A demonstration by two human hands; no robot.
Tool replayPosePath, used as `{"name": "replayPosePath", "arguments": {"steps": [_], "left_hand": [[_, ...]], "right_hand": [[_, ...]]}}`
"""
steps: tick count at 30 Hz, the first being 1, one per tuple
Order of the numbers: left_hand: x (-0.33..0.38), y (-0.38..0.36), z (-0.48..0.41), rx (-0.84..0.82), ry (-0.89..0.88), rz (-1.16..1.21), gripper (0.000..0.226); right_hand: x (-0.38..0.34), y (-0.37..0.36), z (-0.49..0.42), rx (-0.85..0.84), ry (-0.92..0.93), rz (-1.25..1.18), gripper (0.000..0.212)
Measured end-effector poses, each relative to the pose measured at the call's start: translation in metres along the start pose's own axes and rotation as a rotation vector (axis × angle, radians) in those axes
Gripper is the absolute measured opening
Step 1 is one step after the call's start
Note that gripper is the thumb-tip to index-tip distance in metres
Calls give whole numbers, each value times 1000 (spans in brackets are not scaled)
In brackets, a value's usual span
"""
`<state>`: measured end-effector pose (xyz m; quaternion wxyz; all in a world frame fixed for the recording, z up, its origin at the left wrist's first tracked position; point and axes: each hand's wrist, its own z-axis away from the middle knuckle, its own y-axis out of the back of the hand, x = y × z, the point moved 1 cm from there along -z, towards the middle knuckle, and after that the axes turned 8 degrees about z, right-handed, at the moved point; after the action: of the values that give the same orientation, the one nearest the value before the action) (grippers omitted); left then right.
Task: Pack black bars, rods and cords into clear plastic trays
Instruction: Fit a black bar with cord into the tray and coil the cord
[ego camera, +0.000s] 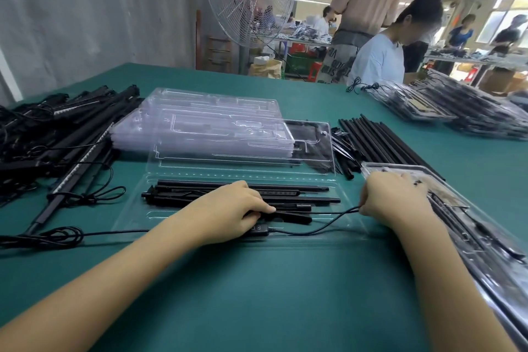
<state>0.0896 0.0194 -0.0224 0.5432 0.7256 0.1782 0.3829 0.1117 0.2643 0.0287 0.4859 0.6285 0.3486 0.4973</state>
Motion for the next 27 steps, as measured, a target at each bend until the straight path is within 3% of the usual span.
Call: {"name": "replayPosePath", "arguments": {"steps": [8, 13, 17, 21, 25, 27], "left_hand": [[6, -1, -1, 14, -13, -67, 36], [10, -6, 1, 49, -28, -133, 37], [11, -9, 1, 58, -28, -152, 40], [10, -8, 0, 68, -34, -144, 40], [9, -8, 1, 67, -28, -127, 39], [9, -7, 0, 68, -27, -119, 38]], "right_hand": [[-6, 28, 20, 76, 166, -230, 4], [-31, 31, 23, 123, 318, -453, 21], [-49, 26, 24, 110, 311, -700, 48], [-54, 21, 20, -135, 252, -1073, 61], [-45, 14, 14, -527, 317, -1591, 40], [-36, 9, 10, -640, 380, -1819, 25]]}}
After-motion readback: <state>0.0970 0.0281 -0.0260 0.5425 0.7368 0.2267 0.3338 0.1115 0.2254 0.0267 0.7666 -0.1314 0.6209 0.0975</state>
